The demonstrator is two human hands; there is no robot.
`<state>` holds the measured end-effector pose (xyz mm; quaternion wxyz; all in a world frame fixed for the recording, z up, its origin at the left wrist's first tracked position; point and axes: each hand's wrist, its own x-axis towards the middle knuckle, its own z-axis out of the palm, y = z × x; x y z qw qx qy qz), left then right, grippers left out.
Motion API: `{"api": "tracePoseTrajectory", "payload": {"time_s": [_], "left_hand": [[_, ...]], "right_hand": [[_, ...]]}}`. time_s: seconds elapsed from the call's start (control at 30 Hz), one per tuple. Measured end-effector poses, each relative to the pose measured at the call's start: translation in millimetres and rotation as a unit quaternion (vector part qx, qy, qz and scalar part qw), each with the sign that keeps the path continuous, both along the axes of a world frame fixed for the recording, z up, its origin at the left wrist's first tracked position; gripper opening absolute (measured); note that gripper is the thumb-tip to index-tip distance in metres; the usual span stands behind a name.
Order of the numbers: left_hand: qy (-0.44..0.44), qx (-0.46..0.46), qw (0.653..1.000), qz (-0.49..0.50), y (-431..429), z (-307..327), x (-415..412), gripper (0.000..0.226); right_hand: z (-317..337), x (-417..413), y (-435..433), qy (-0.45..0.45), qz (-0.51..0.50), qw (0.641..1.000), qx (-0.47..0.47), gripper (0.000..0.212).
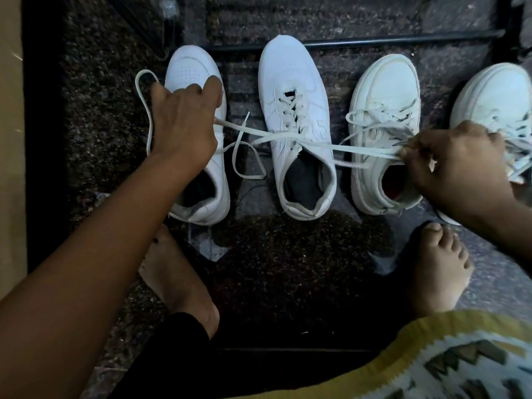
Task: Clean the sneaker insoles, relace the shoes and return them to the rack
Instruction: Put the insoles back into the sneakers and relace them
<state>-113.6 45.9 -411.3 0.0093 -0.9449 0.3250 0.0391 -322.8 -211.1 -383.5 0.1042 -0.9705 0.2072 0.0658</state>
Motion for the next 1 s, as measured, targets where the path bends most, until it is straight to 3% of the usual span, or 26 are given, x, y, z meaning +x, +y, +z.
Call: {"api": "tracePoseTrajectory", "payload": {"time_s": [0.13,0.27,0.37,0.43,0.5,0.53,0.6,0.67,0.73,0.77,0.83,0.9,1.0], "left_hand": [[0.011,-0.028,0.999,0.011,0,3,-1,0.034],[0.118,-0.205,0.968,0.083,0,12,2,0.02],[0.259,-0.347,0.892,0.13,-10,27,1,0.025],[0.389,-0.423,0.807,0.132,-23,41,-7,0.029],[0.481,-0.45,0.742,0.124,-39,53,-19,0.027],[0.51,-0.441,0.728,0.123,-46,58,-27,0.028],[0.533,-0.4,0.736,0.118,-54,62,-43,0.035],[0.496,-0.372,0.776,0.11,-53,57,-51,0.046],[0.401,-0.394,0.817,0.127,-39,52,-47,0.039],[0.349,-0.422,0.821,0.159,-26,51,-39,0.032],[0.263,-0.472,0.8,0.262,7,43,-18,0.031],[0.227,-0.482,0.764,0.363,43,32,3,0.037],[0.298,-0.383,0.761,0.43,86,10,12,0.053]], "right_hand": [[1,2,-2,-0.014,-0.007,1.0,0.011,0.033],[10,6,-6,-0.055,-0.023,0.996,0.072,0.032],[17,11,0,-0.073,-0.056,0.988,0.122,0.036],[14,16,2,-0.078,-0.072,0.982,0.155,0.035],[13,22,8,-0.061,-0.079,0.978,0.185,0.038],[12,25,11,-0.054,-0.069,0.979,0.184,0.045],[14,30,21,-0.075,-0.028,0.989,0.127,0.053],[22,39,37,-0.124,0.054,0.986,0.099,0.047],[30,50,56,-0.137,0.137,0.965,0.179,0.035],[31,56,68,-0.126,0.157,0.95,0.238,0.03],[26,65,98,-0.071,0.106,0.909,0.397,0.028],[13,78,128,-0.005,-0.029,0.834,0.551,0.038],[-22,100,158,0.052,-0.166,0.765,0.62,0.051]]}}
